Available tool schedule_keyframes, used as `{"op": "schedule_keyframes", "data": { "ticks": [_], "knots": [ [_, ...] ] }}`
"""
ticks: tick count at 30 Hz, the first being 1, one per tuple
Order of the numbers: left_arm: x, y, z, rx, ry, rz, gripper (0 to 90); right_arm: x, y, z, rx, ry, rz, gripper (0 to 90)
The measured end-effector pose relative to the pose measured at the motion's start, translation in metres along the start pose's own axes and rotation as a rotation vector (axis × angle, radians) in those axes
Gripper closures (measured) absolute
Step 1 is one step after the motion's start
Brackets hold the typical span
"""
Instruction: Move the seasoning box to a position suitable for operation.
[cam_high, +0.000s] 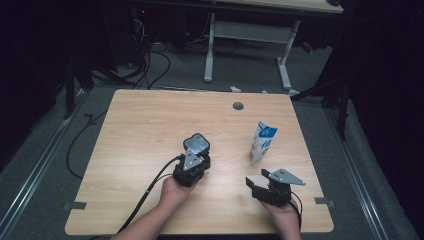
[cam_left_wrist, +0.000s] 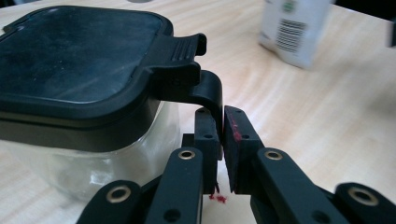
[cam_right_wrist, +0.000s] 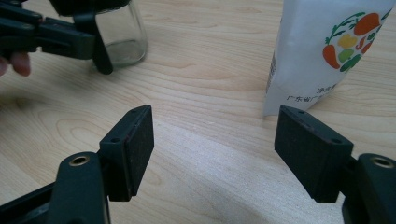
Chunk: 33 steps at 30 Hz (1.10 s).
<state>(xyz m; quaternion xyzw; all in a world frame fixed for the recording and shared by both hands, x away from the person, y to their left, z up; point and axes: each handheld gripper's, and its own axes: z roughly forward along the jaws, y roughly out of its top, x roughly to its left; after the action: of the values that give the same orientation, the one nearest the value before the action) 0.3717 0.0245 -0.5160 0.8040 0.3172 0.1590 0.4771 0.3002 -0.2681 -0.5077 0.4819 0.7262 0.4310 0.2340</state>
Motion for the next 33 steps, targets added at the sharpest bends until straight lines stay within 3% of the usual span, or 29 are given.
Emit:
{"op": "schedule_keyframes", "data": {
  "ticks": [7,10,12,17,19,21,23,24,25,26,33],
  "knots": [
    [-0.024,-0.008,-0.012,0.003,-0.072,0.049,84.2,0.002,0.0,0.001,0.008,-0.004,-0.004,28.7],
    [-0.03,-0.01,-0.015,-0.002,-0.073,0.069,83.2,0.002,-0.001,0.001,0.011,-0.004,-0.009,28.7],
    [-0.031,-0.011,-0.017,-0.01,-0.073,0.077,77.1,0.001,-0.001,0.001,0.01,-0.005,-0.009,28.7],
    [-0.033,-0.017,-0.038,-0.024,-0.07,0.076,70.8,0.0,-0.001,0.0,0.006,-0.008,-0.005,28.8],
    [-0.025,-0.026,-0.054,-0.033,-0.042,0.045,72.4,0.0,-0.001,-0.001,0.005,-0.01,-0.001,28.7],
    [-0.014,-0.033,-0.064,-0.037,0.011,0.018,78.9,0.0,-0.001,-0.001,0.007,-0.011,0.003,28.8],
    [0.001,-0.036,-0.068,-0.014,0.074,-0.021,84.6,0.0,-0.001,-0.001,0.005,-0.012,0.0,28.9],
    [0.001,-0.036,-0.068,-0.014,0.074,-0.021,85.7,0.0,0.0,-0.001,0.004,-0.011,0.002,29.0],
    [0.013,-0.036,-0.067,-0.001,0.112,-0.055,87.0,0.0,0.0,-0.001,0.004,-0.011,0.001,29.5],
    [0.017,-0.034,-0.065,0.004,0.132,-0.048,88.4,0.001,-0.001,-0.001,0.004,-0.011,-0.006,30.9],
    [0.028,-0.026,-0.041,0.033,0.13,-0.066,89.7,0.003,-0.001,0.0,-0.001,-0.018,-0.022,35.0]
  ]
}}
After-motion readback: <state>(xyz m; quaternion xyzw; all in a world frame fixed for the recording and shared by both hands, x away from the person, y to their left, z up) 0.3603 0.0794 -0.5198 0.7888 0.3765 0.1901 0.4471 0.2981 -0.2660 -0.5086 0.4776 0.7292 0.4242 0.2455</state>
